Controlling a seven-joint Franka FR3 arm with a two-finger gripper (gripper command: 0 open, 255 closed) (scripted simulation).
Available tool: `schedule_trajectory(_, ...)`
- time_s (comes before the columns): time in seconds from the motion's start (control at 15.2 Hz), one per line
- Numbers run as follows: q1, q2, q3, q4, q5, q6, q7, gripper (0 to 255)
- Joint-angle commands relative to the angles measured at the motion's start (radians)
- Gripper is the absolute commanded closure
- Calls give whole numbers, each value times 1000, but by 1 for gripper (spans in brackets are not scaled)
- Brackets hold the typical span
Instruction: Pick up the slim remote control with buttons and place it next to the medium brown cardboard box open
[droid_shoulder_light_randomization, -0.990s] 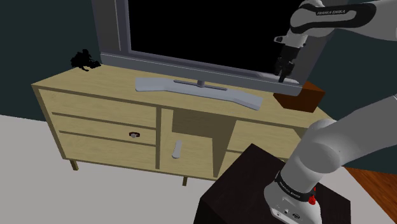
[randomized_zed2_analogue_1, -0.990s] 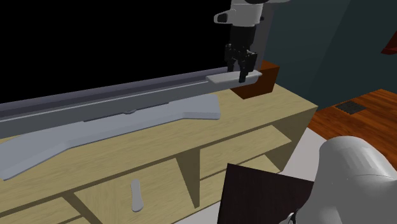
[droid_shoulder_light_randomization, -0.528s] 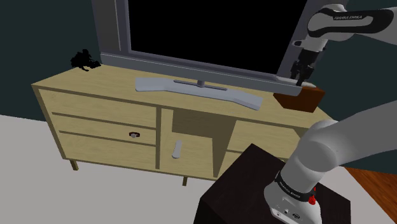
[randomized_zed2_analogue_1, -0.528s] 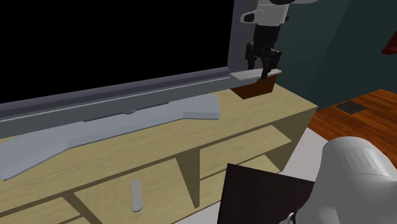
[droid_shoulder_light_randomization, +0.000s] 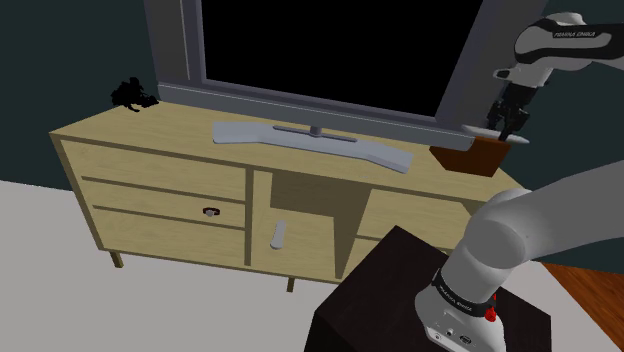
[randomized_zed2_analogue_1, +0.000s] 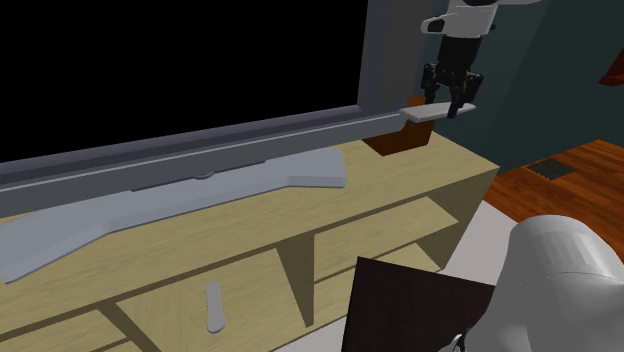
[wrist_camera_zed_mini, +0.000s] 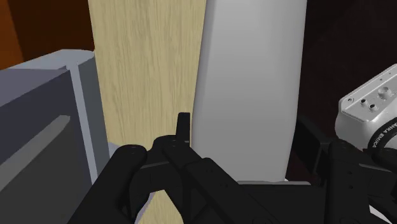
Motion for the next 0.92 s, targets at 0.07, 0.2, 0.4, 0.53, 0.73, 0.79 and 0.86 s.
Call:
schedule_trajectory(0.07, 0, 9, -66, 48, -21, -9, -75, 255)
schedule_trajectory(0.2, 8, 19, -116, 84, -32, -12, -126, 255)
schedule_trajectory(0.4, 32, 39, -201, 146, -44, -16, -202, 255)
schedule_trajectory(0.53, 58, 54, -266, 194, -49, -18, -253, 255)
schedule_trajectory(0.73, 99, 70, -348, 252, -54, -22, -309, 255)
schedule_trajectory(0.79, 98, 66, -350, 238, -58, -11, -306, 255)
schedule_trajectory(0.86, 96, 63, -353, 225, -62, 1, -303, 255)
